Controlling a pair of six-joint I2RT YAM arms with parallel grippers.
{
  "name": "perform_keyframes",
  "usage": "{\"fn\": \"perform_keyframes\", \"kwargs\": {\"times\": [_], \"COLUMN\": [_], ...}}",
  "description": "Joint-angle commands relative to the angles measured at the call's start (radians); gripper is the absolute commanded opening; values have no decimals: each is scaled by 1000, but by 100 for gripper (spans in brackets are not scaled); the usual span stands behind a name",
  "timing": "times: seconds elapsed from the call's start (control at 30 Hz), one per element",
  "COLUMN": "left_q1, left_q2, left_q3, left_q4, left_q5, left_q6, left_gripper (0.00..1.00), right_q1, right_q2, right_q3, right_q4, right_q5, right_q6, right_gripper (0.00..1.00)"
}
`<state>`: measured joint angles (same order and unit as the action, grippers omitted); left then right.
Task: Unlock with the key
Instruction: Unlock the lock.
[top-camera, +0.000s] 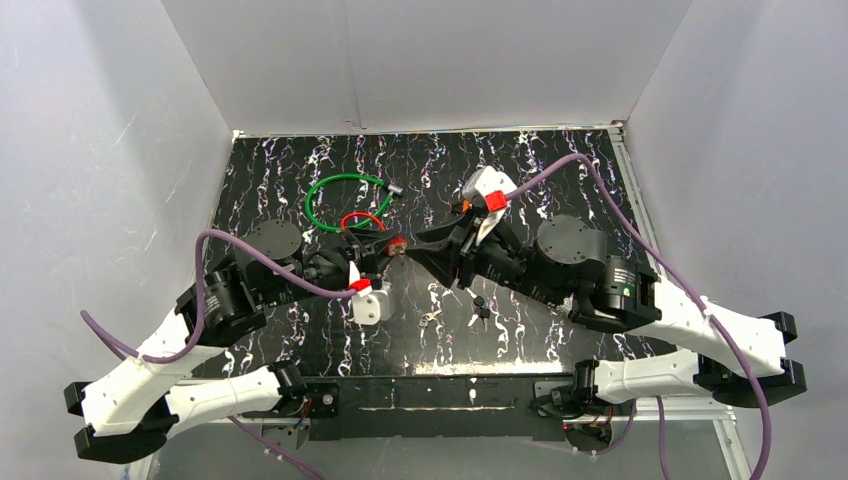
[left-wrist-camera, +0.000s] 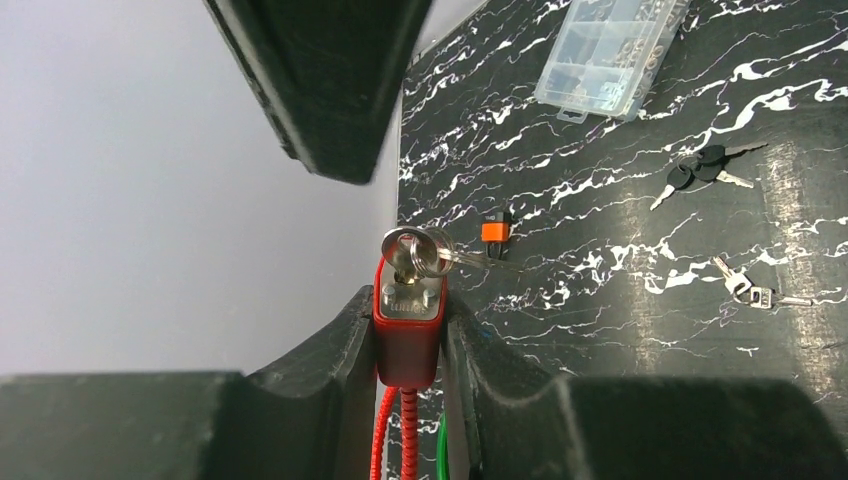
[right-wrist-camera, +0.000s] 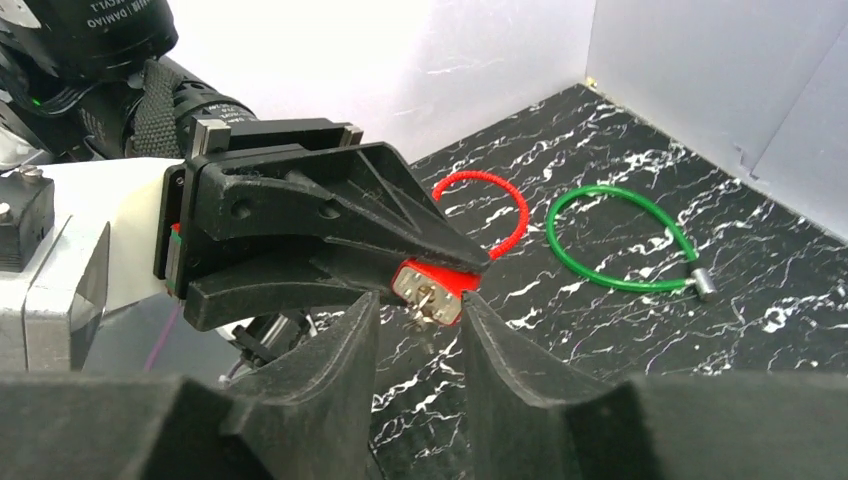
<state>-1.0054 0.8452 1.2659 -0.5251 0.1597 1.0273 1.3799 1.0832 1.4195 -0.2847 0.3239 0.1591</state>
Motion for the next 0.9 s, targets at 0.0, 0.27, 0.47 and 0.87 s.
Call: {"fn": "perform_keyframes", "kwargs": {"times": [0.0,0.27,0.47,0.87], "left_q1": [-9,-15,-18,-19], "left_q2": [-5,-6,-8,-9], "left_q3": [12,17,18,14], "left_q4": [15,12,10,10], "left_q5": [-17,-16,-18,-28], "left_q6": [9,7,13,29], "left_gripper": [0,0,0,0], "right_q1": [11,11,11,11], "right_q2": [8,26,37,39], "right_q3": [-15,-33,-24,-31], "right_q4": [41,103,108,59], "right_q5": [36,55,69,72], "right_q6": [50,74,94,154], "right_gripper": [47,39,18,29]}}
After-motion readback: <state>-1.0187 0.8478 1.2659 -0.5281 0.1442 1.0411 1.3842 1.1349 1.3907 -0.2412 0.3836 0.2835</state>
